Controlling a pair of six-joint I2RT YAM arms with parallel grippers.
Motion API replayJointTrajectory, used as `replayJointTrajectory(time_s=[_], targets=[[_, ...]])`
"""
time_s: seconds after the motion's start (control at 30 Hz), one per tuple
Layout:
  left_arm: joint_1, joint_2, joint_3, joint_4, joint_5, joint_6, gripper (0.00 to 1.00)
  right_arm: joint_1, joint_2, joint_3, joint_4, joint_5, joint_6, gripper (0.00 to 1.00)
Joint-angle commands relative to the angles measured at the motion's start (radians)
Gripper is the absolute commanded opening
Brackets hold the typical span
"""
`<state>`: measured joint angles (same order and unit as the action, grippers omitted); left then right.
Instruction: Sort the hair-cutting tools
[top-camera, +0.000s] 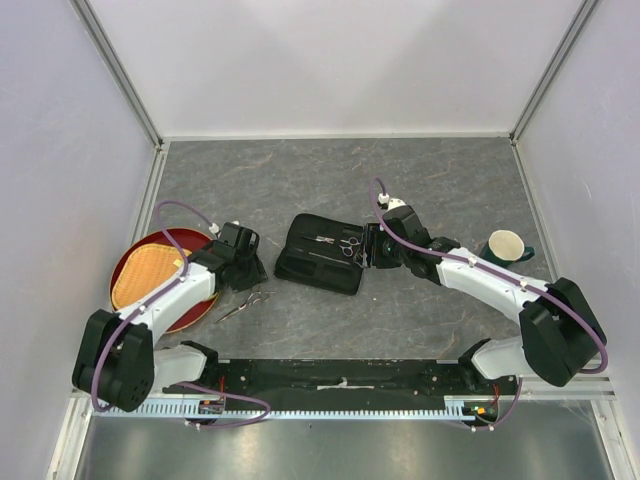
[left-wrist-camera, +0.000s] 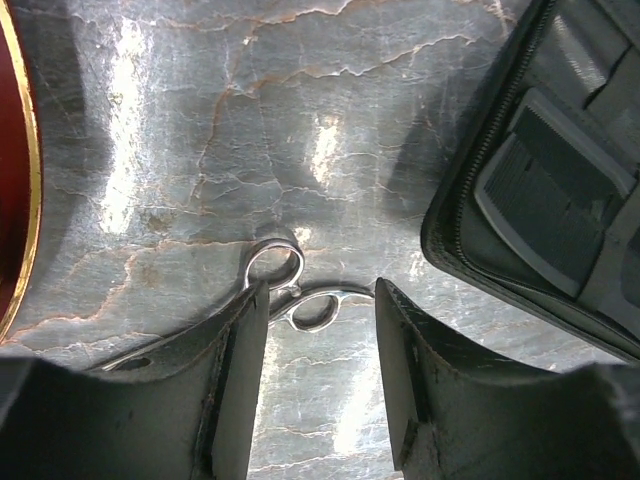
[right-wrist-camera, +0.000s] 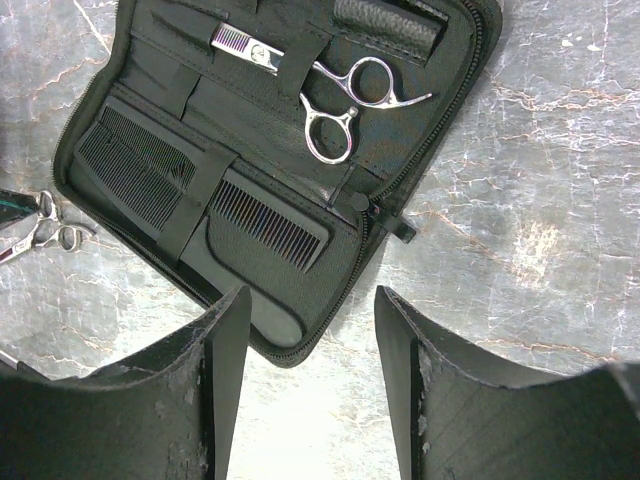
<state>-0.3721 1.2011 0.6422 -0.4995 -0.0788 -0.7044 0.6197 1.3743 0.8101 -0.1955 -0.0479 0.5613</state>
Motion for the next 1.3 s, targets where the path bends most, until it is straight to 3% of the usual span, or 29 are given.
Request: replayJointTrajectory(time_s=[0.0,0.6,0.8,0.97,1.27], targets=[[-0.004,0.035,-0.009,0.030,-0.036,-0.015,0.52,0.005,-0.020,-0.003,0.039,-0.012,-0.001,0.59],[-0.008,0.156,0.005,0.108,-0.030,-0.012,0.43,0.008,0.008,-0.011,0.048,-0.015,0.011,0.57],[-0.016,0.181,0.022,0.105,-0.075,-0.009,0.27,0.006,0.017,-0.011,0.048,-0.017,0.009,0.57],[-0.024,0.210,0.046,0.082,-0.114,0.003,0.02,0.006,0.017,-0.014,0.048,-0.020,0.011,0.56],[-0.048,0.172,0.111,0.021,-0.174,0.036,0.02,0.006,-0.007,-0.012,0.039,-0.018,0.020,0.56]])
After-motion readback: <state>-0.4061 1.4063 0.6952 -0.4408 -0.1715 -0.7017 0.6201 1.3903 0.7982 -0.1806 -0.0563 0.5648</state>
